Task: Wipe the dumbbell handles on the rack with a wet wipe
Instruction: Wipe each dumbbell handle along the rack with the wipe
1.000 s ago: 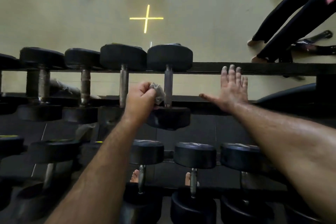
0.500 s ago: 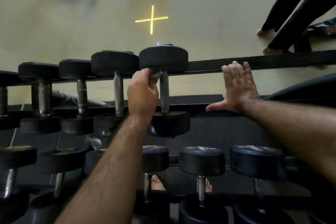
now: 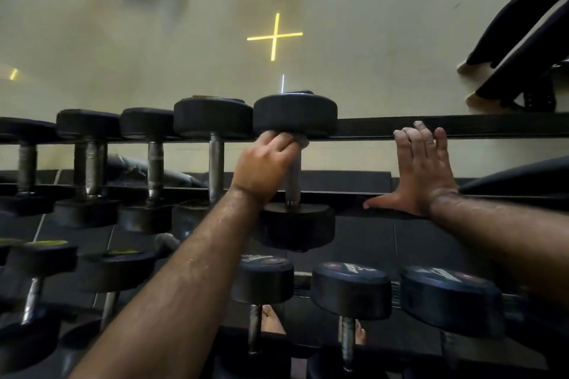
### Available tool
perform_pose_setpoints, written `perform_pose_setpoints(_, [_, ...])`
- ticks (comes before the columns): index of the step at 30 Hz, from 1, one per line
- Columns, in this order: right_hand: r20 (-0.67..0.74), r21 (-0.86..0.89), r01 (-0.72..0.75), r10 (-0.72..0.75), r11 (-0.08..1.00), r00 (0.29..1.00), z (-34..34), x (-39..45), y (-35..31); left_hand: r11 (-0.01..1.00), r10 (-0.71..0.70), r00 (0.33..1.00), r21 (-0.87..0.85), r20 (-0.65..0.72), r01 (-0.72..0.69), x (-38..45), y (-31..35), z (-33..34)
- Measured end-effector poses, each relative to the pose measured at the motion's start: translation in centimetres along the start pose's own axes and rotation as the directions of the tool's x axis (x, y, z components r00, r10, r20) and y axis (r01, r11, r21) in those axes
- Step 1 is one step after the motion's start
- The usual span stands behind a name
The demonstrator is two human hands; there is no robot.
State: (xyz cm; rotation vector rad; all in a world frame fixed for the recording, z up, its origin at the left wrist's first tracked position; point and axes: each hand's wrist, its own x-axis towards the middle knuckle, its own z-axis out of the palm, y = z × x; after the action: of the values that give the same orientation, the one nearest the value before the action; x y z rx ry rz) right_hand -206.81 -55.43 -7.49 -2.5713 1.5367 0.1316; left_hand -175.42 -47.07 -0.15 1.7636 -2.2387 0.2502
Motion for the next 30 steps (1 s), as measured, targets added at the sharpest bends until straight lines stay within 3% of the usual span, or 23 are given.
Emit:
perform_pose_setpoints(4, [-0.004, 0.001, -0.005, 0.005, 1.000, 1.000, 0.1, 0.0, 0.0, 0.962, -0.271, 0.960, -0.033, -0.067, 0.269, -1.3, 0.2, -0.7])
perform_pose_setpoints(8, [0.003, 0.014, -0.001, 0.001, 1.000, 1.000, 0.1, 0.0, -0.1, 0.980, -0.185, 0.981, -0.077, -0.049, 0.181, 0.1, 2.7, -1.1])
perform_pose_setpoints(10, [-0.006, 0.017, 0.001, 0.000, 1.000, 1.000, 0.2, 0.0, -0.1, 0.989, -0.100, 0.986, -0.096, 0.130, 0.113, 1.0, 3.7, -1.1])
perform_pose_setpoints(11, [-0.009, 0.017, 0.001, -0.001, 1.000, 1.000, 0.3, -0.1, 0.0, 0.992, -0.006, 0.949, -0.115, 0.314, 0.044, 1.2, 4.2, -1.2])
perform_pose_setpoints(13, [-0.019, 0.019, 0.003, -0.003, 1.000, 1.000, 0.3, 0.0, 0.0, 0.981, 0.158, 0.737, -0.188, 0.657, -0.043, 1.2, 4.9, -2.3])
perform_pose_setpoints(14, [-0.021, 0.021, 0.005, -0.005, 1.000, 1.000, 0.3, 0.0, 0.0, 0.978, 0.164, 0.690, -0.210, 0.705, -0.017, 1.7, 4.7, -2.9])
perform_pose_setpoints(18, [0.002, 0.016, 0.009, -0.009, 1.000, 1.000, 0.4, 0.0, 0.0, 0.935, -0.036, 0.818, -0.270, 0.575, 0.231, 5.0, 3.2, -4.2])
perform_pose_setpoints(19, [0.004, 0.011, 0.008, -0.008, 1.000, 1.000, 0.4, 0.0, 0.0, 0.943, -0.050, 0.792, -0.232, 0.608, 0.238, 5.4, 3.6, -4.2])
perform_pose_setpoints(22, [0.001, 0.011, 0.012, -0.012, 1.000, 1.000, 0.2, 0.1, 0.1, 0.981, 0.016, 0.562, -0.122, 0.827, 0.151, 4.2, 4.8, -3.9])
perform_pose_setpoints(24, [0.005, 0.012, 0.016, -0.016, 1.000, 1.000, 0.2, 0.2, 0.1, 0.971, -0.002, 0.506, -0.120, 0.863, 0.209, 3.2, 3.1, -4.9])
perform_pose_setpoints(26, [0.005, 0.016, 0.014, -0.014, 1.000, 1.000, 0.3, 0.2, 0.1, 0.953, -0.065, 0.508, -0.097, 0.859, 0.286, 3.3, 0.7, -6.2])
perform_pose_setpoints(29, [0.005, 0.027, 0.018, -0.018, 0.999, 1.000, 0.2, 0.1, 0.2, 0.918, -0.108, 0.676, -0.188, 0.729, 0.350, 3.5, 1.4, -6.2])
perform_pose_setpoints(30, [0.001, 0.027, 0.018, -0.018, 0.999, 1.000, 0.1, 0.1, 0.2, 0.908, -0.092, 0.693, -0.225, 0.715, 0.353, 3.2, 2.8, -5.6])
